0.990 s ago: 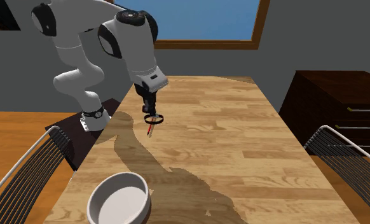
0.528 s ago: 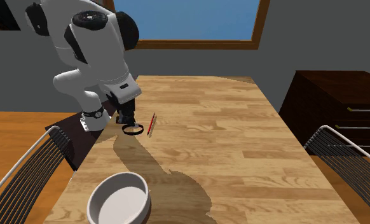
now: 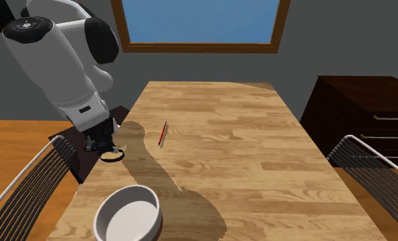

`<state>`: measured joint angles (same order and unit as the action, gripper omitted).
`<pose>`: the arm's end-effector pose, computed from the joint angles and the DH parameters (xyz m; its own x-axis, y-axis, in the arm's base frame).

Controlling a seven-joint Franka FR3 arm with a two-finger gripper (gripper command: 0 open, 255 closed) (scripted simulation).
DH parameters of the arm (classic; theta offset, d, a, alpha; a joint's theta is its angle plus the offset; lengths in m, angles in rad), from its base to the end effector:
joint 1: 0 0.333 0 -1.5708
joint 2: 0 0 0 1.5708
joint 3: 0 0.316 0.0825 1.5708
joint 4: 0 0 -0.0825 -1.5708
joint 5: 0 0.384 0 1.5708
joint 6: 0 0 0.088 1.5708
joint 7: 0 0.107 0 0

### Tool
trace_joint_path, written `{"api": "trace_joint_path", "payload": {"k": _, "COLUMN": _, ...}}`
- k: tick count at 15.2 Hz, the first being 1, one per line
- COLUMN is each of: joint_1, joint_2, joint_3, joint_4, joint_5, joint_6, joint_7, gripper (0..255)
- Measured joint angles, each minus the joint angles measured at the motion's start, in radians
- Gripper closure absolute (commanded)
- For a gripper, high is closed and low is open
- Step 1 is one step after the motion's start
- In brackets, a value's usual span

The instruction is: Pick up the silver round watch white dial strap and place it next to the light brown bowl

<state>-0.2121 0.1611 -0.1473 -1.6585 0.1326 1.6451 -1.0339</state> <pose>0.5612 -0.1913 0.4979 0.7944 0.6074 0.0020 0.5953 -0.7778 -0.2017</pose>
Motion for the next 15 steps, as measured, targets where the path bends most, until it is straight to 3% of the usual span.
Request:
{"api": "trace_joint_path", "payload": {"k": 11, "joint_1": -0.159, "joint_2": 0.153, "joint_3": -0.095, "joint_4": 0.213, "joint_5": 0.005, "joint_6": -0.087, "joint_7": -0.239, "gripper": 255}}
{"api": "trace_joint_path", "payload": {"k": 15, "joint_1": -0.173, "joint_2": 0.177, "joint_3": -0.101, "joint_4": 0.208, "joint_5": 0.008, "joint_6": -0.062, "joint_7": -0.264, "gripper": 255}}
